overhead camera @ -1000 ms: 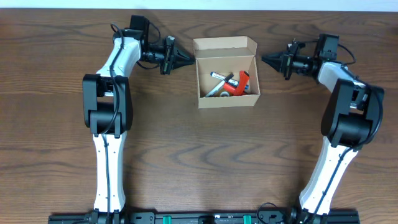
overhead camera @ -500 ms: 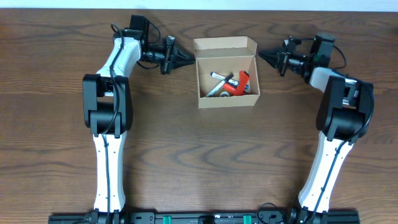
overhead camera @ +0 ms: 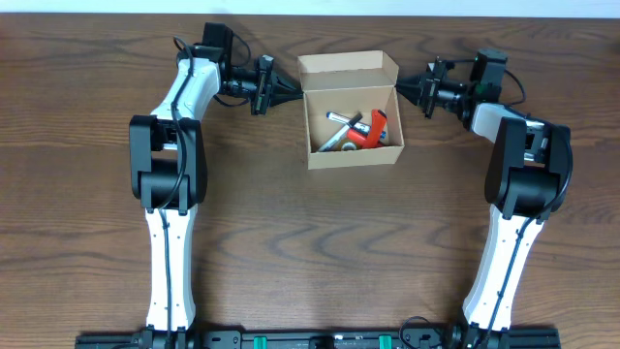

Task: Pack container

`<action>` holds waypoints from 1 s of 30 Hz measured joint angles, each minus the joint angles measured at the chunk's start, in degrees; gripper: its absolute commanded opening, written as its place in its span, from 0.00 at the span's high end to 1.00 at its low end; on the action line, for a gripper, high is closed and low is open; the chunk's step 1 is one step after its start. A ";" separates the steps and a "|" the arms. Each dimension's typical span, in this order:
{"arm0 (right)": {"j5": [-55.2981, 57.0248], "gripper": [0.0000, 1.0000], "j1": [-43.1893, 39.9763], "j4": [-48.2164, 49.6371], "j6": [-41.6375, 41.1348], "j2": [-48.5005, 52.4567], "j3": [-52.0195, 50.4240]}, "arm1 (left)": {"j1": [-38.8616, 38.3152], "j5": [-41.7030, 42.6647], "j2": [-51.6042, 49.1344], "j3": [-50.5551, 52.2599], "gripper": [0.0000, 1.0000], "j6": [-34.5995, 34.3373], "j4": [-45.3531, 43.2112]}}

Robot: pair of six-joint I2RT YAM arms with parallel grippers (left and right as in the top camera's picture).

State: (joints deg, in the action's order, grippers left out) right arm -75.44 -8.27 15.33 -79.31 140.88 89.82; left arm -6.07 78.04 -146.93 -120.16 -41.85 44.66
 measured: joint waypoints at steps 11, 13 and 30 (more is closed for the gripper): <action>-0.96 0.99 0.31 6.80 -1.51 1.49 -0.02 | -0.07 1.07 -0.11 0.00 0.94 -0.24 -3.28; -1.27 0.99 0.37 8.11 -1.97 1.49 -0.02 | -0.07 1.31 -0.11 0.00 0.94 -0.33 -3.67; -5.22 0.99 0.37 17.79 -3.02 1.60 0.00 | -0.11 2.64 -0.66 0.00 0.94 -0.35 -8.98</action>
State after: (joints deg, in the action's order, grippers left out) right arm -80.66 -7.90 33.12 -82.32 142.47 89.82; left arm -6.17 80.68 -147.59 -120.16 -42.19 35.68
